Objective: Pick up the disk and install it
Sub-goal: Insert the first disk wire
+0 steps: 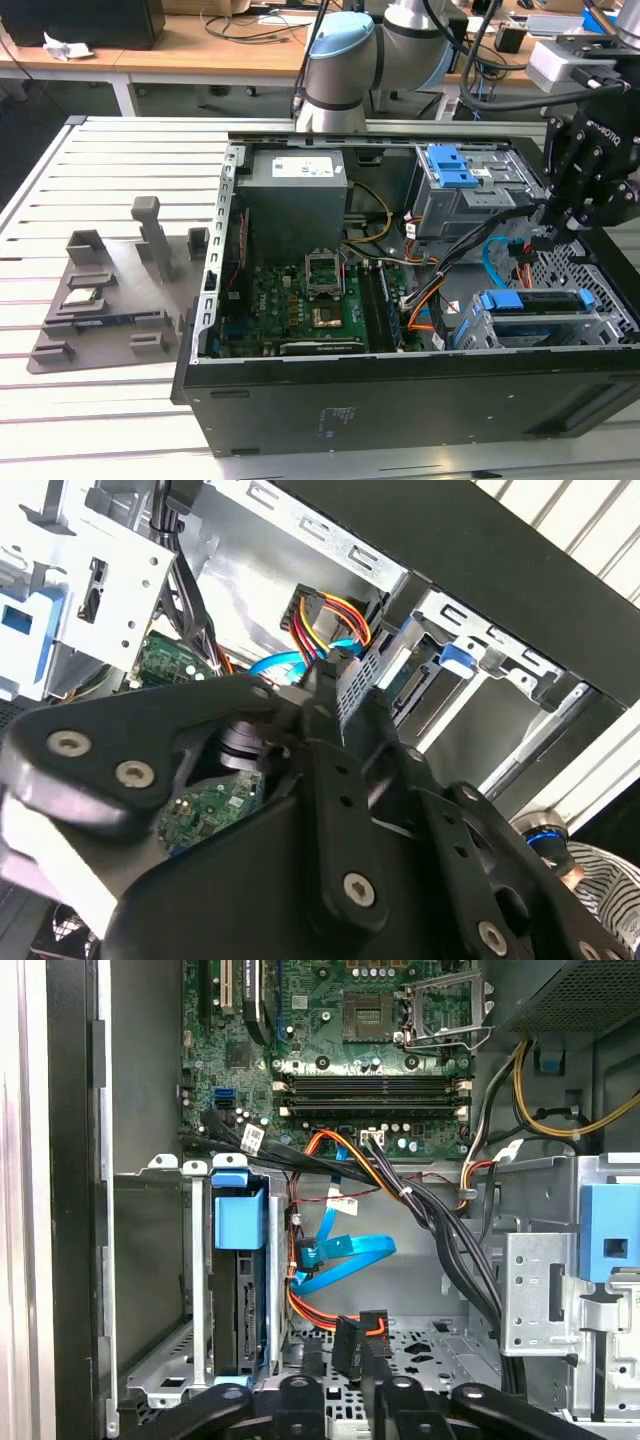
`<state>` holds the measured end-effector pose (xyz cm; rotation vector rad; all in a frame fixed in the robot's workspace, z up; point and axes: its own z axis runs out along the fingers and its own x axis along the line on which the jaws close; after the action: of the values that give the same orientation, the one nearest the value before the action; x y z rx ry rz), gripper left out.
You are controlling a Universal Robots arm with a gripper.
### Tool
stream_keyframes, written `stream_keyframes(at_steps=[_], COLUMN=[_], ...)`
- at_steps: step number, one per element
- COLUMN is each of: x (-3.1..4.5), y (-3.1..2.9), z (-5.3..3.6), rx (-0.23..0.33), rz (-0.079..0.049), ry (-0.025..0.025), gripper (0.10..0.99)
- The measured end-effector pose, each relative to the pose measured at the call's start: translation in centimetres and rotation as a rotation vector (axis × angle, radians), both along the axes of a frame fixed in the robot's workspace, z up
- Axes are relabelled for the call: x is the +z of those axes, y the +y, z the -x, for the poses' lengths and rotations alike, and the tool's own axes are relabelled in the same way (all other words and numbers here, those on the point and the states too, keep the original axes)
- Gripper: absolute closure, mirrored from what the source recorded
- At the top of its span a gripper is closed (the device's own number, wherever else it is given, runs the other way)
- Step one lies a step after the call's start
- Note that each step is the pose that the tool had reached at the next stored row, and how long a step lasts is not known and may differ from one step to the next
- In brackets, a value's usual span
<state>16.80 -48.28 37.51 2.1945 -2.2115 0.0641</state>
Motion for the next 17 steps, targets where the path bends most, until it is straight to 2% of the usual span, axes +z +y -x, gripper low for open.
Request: stream_keyframes(at_steps=[1, 2, 4, 6, 8, 9, 15, 17], x=[0.01, -0.01, -0.25, -0.97, -2.01, -2.21, -2.25, -2.26], y=[0.02, 0.03, 0.12, 0.25, 0.26, 0.26, 0.26, 0.26], z=[0.0, 0.0, 0.0, 0.0, -0.07, -0.07, -0.07, -0.07], rx=[0.0, 0.0, 0.0, -0.001, -0.001, -0.001, -0.001, -0.001], rz=[0.0, 0.0, 0.0, 0.001, 0.003, 0.004, 0.005, 0.005], ry=[0.0, 0.0, 0.0, 0.0001, 0.0001, 0.0, 0.0, 0.0001], gripper=[0.792, 0.725, 0.725, 0.725, 0.725, 0.725, 0.725, 0.871])
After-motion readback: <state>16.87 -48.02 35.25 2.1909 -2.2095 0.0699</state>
